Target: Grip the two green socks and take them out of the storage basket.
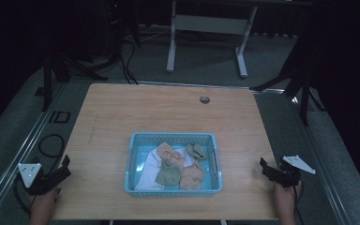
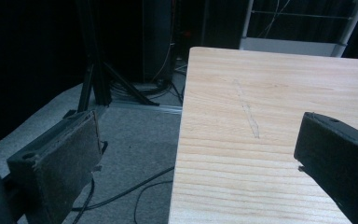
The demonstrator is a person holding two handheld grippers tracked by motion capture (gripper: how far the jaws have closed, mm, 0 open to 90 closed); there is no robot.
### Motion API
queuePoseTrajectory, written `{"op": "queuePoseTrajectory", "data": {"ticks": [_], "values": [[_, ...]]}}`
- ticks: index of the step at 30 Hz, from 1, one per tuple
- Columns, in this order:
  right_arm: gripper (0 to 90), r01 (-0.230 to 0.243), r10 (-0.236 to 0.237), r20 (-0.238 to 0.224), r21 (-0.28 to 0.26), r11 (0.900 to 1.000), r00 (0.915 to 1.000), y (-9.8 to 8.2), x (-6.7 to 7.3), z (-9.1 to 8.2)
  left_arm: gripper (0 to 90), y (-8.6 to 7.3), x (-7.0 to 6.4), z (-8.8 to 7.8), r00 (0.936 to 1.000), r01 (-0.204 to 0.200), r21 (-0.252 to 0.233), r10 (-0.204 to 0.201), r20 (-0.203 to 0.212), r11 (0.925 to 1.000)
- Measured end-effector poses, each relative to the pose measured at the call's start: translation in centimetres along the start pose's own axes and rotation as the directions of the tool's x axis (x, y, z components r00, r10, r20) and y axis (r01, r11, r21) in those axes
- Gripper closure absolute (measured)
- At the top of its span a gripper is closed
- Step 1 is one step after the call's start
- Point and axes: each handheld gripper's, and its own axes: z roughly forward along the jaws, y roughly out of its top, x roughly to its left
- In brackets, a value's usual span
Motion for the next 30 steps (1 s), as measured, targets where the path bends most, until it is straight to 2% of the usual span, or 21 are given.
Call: {"op": "queuePoseTrajectory", "data": {"ticks": [3,4,10,12,13,14,15,16,17,18,19,20,21,22,23,24,25,27,28,29,30], "values": [[13.1,-0.003,0.004,-0.006,0.017,1.0,1.0,0.0,0.0,0.1,0.7,0.0,0.0,0.0,1.0,-0.001,0.002,0.001,0.001,1.0],[13.1,-0.02,0.023,-0.037,0.06,0.998,0.9991,0.1,-0.1,0.4,0.7,0.0,0.0,0.0,1.0,0.001,0.003,-0.001,0.002,1.0],[12.7,0.021,-0.007,-0.091,0.148,0.989,0.9958,0.4,0.1,0.8,0.7,0.0,0.1,0.0,0.9999,0.006,0.006,-0.006,0.012,1.0],[12.7,0.072,-0.049,-0.109,0.215,0.974,0.9928,1.1,0.3,0.7,0.7,0.0,0.1,0.0,0.9999,0.005,0.005,-0.005,0.013,1.0],[12.7,0.072,-0.049,-0.109,0.215,0.974,0.9928,1.1,0.3,0.7,0.7,0.0,0.1,0.0,0.9999,0.005,0.005,-0.005,0.013,1.0],[12.7,0.1,-0.069,-0.127,0.256,0.962,0.9895,1.7,0.5,0.4,0.7,0.0,0.1,0.0,0.9999,0.004,0.004,-0.004,0.014,1.0],[12.7,0.1,-0.069,-0.127,0.256,0.962,0.9895,1.7,0.5,0.4,0.7,0.0,0.1,0.0,0.9999,0.004,0.004,-0.004,0.014,1.0],[12.7,0.121,-0.086,-0.134,0.284,0.951,0.9873,1.9,0.5,0.3,0.7,0.0,0.1,0.0,0.9999,0.004,0.005,-0.004,0.014,1.0],[12.7,0.151,-0.102,-0.154,0.35,0.925,0.9828,2.5,0.5,0.1,0.7,0.0,0.1,0.0,0.9999,0.005,0.007,-0.005,0.015,1.0],[12.7,0.164,-0.111,-0.16,0.376,0.912,0.9809,2.7,0.5,0.0,0.7,0.0,0.1,0.1,0.9999,0.006,0.007,-0.006,0.014,1.0],[12.7,0.164,-0.111,-0.16,0.376,0.912,0.9809,2.7,0.5,0.0,0.7,0.0,0.1,0.1,0.9999,0.006,0.007,-0.006,0.014,1.0],[12.7,0.186,-0.126,-0.167,0.42,0.888,0.9778,3.1,0.5,-0.2,0.7,0.0,0.1,0.0,0.9999,0.004,0.006,-0.004,0.014,1.0],[12.7,0.186,-0.126,-0.167,0.42,0.888,0.9778,3.1,0.5,-0.2,0.7,0.0,0.1,0.0,0.9999,0.004,0.006,-0.004,0.014,1.0],[12.7,0.216,-0.148,-0.179,0.461,0.861,0.9726,3.4,0.5,-0.3,0.7,0.0,0.1,0.1,0.9999,0.004,0.006,-0.004,0.014,1.0],[12.7,0.216,-0.148,-0.179,0.461,0.861,0.9726,3.4,0.5,-0.3,0.7,0.0,0.1,0.1,0.9999,0.004,0.006,-0.004,0.014,1.0],[12.7,0.24,-0.16,-0.198,0.496,0.834,0.9671,3.6,0.4,-0.4,0.7,0.0,0.1,0.1,0.9999,0.004,0.006,-0.004,0.013,1.0],[12.7,0.24,-0.16,-0.198,0.496,0.834,0.9671,3.6,0.4,-0.4,0.7,0.0,0.1,0.1,0.9999,0.004,0.006,-0.004,0.013,1.0],[12.7,0.263,-0.169,-0.22,0.528,0.807,0.9608,3.7,0.5,-0.4,0.7,0.0,0.1,0.0,0.9999,0.005,0.007,-0.005,0.013,1.0],[12.7,0.286,-0.174,-0.243,0.567,0.773,0.9542,3.8,0.6,-0.4,0.7,0.0,0.1,0.0,0.9999,0.005,0.006,-0.005,0.013,1.0],[12.7,0.286,-0.174,-0.243,0.567,0.773,0.9542,3.8,0.6,-0.4,0.7,0.0,0.1,0.0,0.9999,0.005,0.006,-0.005,0.013,1.0],[12.7,0.315,-0.177,-0.28,0.595,0.74,0.9437,3.9,0.7,-0.4,0.7,0.0,0.1,0.0,0.9999,0.005,0.007,-0.005,0.013,1.0]]}}
